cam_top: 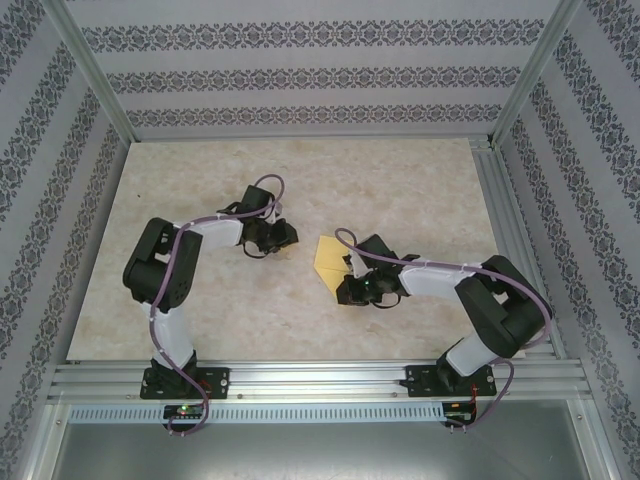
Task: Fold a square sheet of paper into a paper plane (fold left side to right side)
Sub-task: Third fold the triangle at the center of the table.
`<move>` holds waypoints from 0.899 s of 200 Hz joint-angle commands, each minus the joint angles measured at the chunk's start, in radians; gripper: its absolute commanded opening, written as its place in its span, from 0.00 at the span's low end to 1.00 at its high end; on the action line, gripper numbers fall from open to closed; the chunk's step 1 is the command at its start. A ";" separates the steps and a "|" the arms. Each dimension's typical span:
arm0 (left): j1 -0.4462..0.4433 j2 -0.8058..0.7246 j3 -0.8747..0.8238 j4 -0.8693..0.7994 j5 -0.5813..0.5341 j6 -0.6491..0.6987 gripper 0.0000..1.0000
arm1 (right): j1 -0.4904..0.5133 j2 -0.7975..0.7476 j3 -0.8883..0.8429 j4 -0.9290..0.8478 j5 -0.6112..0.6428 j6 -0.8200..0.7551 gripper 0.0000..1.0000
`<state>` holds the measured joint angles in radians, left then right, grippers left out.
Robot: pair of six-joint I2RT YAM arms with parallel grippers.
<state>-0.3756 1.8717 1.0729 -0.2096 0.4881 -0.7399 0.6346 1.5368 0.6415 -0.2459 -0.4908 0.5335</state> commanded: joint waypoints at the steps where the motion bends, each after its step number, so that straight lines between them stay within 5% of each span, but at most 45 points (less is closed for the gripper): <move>1: -0.001 -0.091 -0.062 0.034 0.016 -0.032 0.32 | 0.007 -0.101 0.045 -0.104 0.011 -0.053 0.17; 53: -0.028 -0.225 -0.199 0.123 0.060 -0.154 0.49 | -0.126 -0.227 0.103 -0.178 0.078 -0.101 0.24; 87: -0.089 -0.219 -0.217 0.157 0.054 -0.207 0.52 | -0.121 -0.126 0.180 -0.092 0.037 -0.091 0.23; 124: -0.125 -0.177 -0.220 0.191 0.042 -0.232 0.53 | -0.111 -0.004 0.239 -0.120 0.107 -0.127 0.42; 180: -0.152 -0.121 -0.191 0.196 0.043 -0.236 0.55 | -0.107 0.109 0.245 -0.093 0.047 -0.158 0.38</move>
<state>-0.5045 1.7351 0.8619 -0.0479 0.5327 -0.9604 0.5171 1.6241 0.8703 -0.3618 -0.4316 0.4122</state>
